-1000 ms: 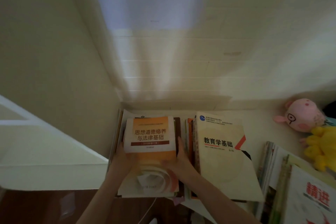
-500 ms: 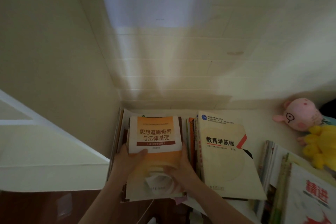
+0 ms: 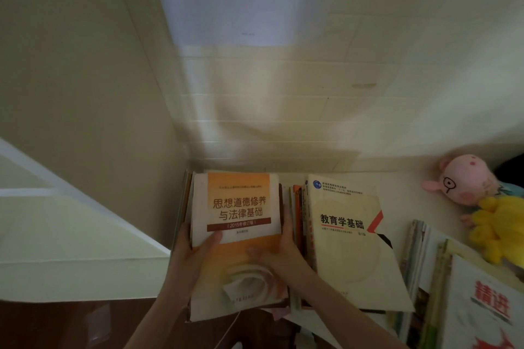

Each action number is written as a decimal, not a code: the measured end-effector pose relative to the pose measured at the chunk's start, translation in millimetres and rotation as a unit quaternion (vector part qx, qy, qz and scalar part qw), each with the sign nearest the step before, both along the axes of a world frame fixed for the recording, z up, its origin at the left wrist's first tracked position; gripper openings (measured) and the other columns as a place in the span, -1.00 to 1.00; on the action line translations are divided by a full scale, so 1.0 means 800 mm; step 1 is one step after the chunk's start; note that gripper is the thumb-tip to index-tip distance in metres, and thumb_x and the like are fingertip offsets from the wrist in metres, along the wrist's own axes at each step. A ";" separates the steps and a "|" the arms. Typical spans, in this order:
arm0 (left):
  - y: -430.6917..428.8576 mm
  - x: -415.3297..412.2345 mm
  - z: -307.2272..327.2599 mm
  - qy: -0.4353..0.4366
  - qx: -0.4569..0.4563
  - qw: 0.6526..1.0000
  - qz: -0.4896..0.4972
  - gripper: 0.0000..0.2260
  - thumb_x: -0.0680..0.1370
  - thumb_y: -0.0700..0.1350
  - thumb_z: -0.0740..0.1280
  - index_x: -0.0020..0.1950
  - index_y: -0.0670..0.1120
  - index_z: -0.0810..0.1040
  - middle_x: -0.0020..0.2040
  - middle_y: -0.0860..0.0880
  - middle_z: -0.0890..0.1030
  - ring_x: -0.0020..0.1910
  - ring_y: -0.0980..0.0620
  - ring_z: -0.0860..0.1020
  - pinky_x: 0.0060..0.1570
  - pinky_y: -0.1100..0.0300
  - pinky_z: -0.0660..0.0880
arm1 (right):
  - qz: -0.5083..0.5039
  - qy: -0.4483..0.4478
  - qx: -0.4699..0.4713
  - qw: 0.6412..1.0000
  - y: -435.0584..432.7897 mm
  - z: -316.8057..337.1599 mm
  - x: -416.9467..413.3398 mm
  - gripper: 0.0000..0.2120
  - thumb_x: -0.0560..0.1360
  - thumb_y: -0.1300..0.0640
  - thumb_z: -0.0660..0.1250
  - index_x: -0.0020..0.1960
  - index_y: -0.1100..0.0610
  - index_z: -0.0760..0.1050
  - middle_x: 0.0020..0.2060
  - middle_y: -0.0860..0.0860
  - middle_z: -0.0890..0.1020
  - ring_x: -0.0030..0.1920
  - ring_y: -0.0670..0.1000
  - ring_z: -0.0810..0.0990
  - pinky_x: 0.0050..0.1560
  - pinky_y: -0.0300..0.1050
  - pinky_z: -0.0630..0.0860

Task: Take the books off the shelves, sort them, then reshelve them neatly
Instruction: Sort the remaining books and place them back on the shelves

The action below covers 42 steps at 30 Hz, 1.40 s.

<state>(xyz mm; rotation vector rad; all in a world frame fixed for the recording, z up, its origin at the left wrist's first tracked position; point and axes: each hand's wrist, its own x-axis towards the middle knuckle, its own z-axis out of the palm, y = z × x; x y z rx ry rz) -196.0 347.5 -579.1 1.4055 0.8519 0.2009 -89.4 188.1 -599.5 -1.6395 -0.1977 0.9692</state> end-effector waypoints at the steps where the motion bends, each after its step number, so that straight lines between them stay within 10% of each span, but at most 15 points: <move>1: 0.002 -0.003 0.011 -0.017 -0.003 1.000 0.004 -0.45 0.33 0.05 0.52 0.25 0.01 0.43 0.07 -0.03 0.62 0.03 -0.05 0.62 -0.13 0.04 0.62 | -0.009 0.011 0.019 1.000 -0.001 0.005 0.006 0.25 0.30 0.20 0.58 0.45 -0.19 -0.42 0.39 -0.02 0.34 0.34 -0.03 0.39 0.31 0.02 0.45; 5: 0.009 -0.010 0.060 -0.110 -0.026 0.993 -0.030 -0.30 0.20 0.14 0.59 0.26 -0.04 0.46 0.13 -0.11 0.63 0.09 -0.15 0.61 -0.02 -0.15 0.57 | -0.019 0.042 0.048 0.998 -0.006 0.036 0.043 0.35 0.13 0.09 0.66 0.52 -0.18 -0.31 0.26 -0.07 0.50 0.31 0.01 0.47 0.37 0.19 0.36; 8: 0.010 -0.014 0.092 -0.171 -0.018 0.983 -0.065 -0.19 0.16 0.17 0.59 0.31 -0.07 0.41 0.19 -0.15 0.60 0.14 -0.18 0.59 0.05 -0.22 0.52 | 0.073 0.023 0.104 0.992 -0.007 0.082 0.062 0.01 0.18 0.19 0.64 0.49 0.10 0.16 0.23 0.09 0.58 0.25 0.11 0.56 0.24 0.15 0.50; 16: -0.045 0.048 0.152 -0.278 0.067 0.951 -0.119 -0.46 0.30 0.00 0.41 0.22 0.08 0.31 0.08 0.21 0.58 0.10 0.16 0.58 -0.11 0.28 0.57 | -0.042 -0.107 0.143 0.983 -0.091 0.176 0.066 -0.50 0.40 0.45 0.36 0.29 0.18 0.41 0.07 0.01 0.68 0.08 0.02 0.66 -0.06 -0.13 0.62; 25: -0.136 0.117 0.110 -0.226 0.050 0.926 -0.300 -0.39 0.37 0.08 0.41 0.29 0.18 0.13 0.26 0.10 0.38 0.19 0.26 0.48 0.02 0.28 0.52 | -0.165 -0.112 0.090 0.976 -0.211 0.149 0.068 -0.74 0.40 0.30 0.41 0.09 0.18 0.59 -0.07 0.04 0.72 -0.07 0.11 0.69 -0.18 -0.20 0.61; 33: -0.159 0.128 0.095 -0.218 0.081 0.938 -0.256 -0.20 0.19 0.08 0.55 0.21 0.52 0.13 0.15 0.41 0.44 0.17 0.27 0.50 0.01 0.33 0.52 | -0.165 -0.079 0.116 0.976 -0.215 0.123 0.070 -0.37 0.06 -0.06 0.68 0.08 0.08 0.62 0.01 0.10 0.70 -0.03 0.13 0.68 -0.14 -0.01 0.65; 42: -0.160 0.123 0.083 -0.210 0.054 0.949 -0.229 -0.29 0.24 0.06 0.52 0.30 0.19 0.24 0.16 0.28 0.52 0.18 0.16 0.54 0.05 0.11 0.57 | -0.163 -0.079 0.118 0.976 -0.220 0.109 0.072 -0.29 0.15 -0.12 0.62 0.18 0.21 0.56 0.07 0.16 0.67 0.09 0.18 0.65 0.07 0.03 0.60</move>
